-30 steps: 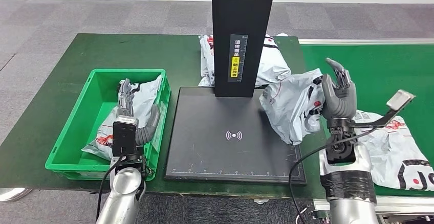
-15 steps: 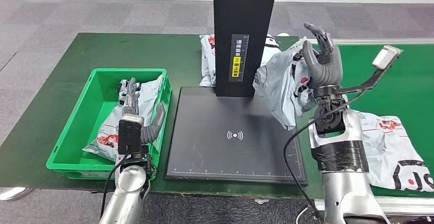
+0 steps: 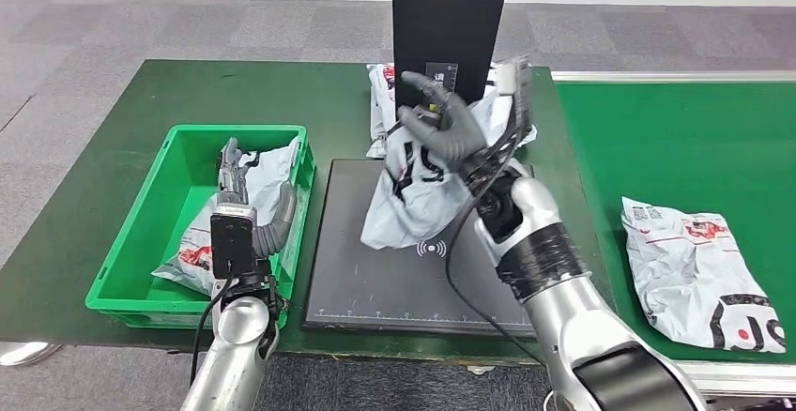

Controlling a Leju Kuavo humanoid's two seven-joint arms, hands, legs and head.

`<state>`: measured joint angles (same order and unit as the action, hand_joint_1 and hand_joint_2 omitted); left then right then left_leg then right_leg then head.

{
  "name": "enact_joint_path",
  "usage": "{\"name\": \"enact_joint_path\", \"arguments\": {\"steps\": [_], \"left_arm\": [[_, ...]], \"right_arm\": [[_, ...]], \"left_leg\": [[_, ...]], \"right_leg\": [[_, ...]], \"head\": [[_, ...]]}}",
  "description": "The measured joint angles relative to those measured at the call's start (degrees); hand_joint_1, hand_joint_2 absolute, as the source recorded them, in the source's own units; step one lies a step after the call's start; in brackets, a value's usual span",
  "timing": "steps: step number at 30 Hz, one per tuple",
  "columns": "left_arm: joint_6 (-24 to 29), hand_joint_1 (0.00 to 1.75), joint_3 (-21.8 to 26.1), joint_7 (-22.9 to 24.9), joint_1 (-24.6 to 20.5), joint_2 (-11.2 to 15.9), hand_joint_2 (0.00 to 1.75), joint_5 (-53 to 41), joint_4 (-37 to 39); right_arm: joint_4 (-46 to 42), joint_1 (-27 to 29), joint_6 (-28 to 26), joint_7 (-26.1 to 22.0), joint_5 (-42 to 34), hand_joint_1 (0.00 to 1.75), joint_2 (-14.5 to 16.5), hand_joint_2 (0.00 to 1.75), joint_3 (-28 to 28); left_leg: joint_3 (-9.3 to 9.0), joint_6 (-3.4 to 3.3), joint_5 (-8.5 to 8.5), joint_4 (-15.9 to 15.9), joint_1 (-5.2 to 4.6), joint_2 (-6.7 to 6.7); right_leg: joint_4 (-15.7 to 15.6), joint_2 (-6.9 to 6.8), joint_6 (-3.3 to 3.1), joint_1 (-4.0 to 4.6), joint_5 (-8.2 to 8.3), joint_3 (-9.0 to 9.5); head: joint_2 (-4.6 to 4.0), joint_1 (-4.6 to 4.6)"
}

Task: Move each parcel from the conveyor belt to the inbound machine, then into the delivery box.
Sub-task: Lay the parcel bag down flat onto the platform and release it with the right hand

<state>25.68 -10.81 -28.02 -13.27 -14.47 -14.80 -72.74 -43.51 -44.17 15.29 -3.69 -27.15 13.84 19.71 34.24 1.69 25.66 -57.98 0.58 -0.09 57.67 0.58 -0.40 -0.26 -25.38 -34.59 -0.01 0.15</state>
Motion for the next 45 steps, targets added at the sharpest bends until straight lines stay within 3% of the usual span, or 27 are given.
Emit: {"name": "enact_joint_path", "arguments": {"steps": [8,12,32,36,41,45], "left_arm": [[0.46,0.0,1.51,-0.58,-0.13,0.55,1.75,0.57,0.48],[0.47,0.0,2.69,-0.76,-0.23,0.6,1.75,0.44,0.47],[0.34,0.0,4.66,-1.01,-0.08,0.7,1.75,-1.46,0.39],[0.26,0.0,4.73,-0.87,0.2,0.74,1.75,-2.29,-0.03],[-0.22,0.0,5.38,0.12,1.56,0.76,1.75,-4.77,-1.54],[-1.28,0.0,5.72,1.42,2.6,0.75,1.75,-7.29,-2.94]], "right_arm": [[12.69,0.22,2.63,3.16,2.86,0.0,2.92,0.0,7.46],[16.07,1.42,3.04,2.51,4.01,0.0,4.08,0.0,9.84],[18.08,2.01,2.59,-0.46,4.94,0.0,4.46,0.0,12.28],[18.07,1.49,-2.63,-6.12,6.64,0.0,3.86,0.0,12.31],[16.49,-0.41,-7.43,-16.1,8.02,0.0,0.55,0.0,10.57],[8.38,0.91,-11.16,-18.62,15.43,0.0,-1.79,0.0,7.83]], "left_leg": [[0.04,0.0,-0.02,-0.01,0.0,-0.16],[0.03,0.0,-0.02,-0.02,-0.02,-0.16],[-0.05,0.07,-0.08,-0.02,-0.01,-0.11],[-0.03,0.04,-0.1,-0.03,-0.02,-0.13],[0.02,-0.03,-0.17,-0.06,-0.04,-0.19],[0.02,-0.03,-0.15,-0.08,-0.05,-0.18]], "right_leg": [[0.0,-0.15,0.0,-0.01,-0.02,0.02],[-0.02,-0.15,0.0,-0.02,-0.01,0.02],[-0.01,-0.12,0.0,-0.02,0.02,0.04],[-0.01,-0.13,0.01,-0.02,0.02,0.04],[-0.01,-0.2,0.07,-0.05,0.07,0.05],[-0.02,-0.18,0.07,-0.07,0.07,0.03]], "head": [[0.0,0.01],[0.0,0.01],[-0.01,0.02],[0.0,0.0],[-0.01,0.02],[-0.01,0.02]]}}
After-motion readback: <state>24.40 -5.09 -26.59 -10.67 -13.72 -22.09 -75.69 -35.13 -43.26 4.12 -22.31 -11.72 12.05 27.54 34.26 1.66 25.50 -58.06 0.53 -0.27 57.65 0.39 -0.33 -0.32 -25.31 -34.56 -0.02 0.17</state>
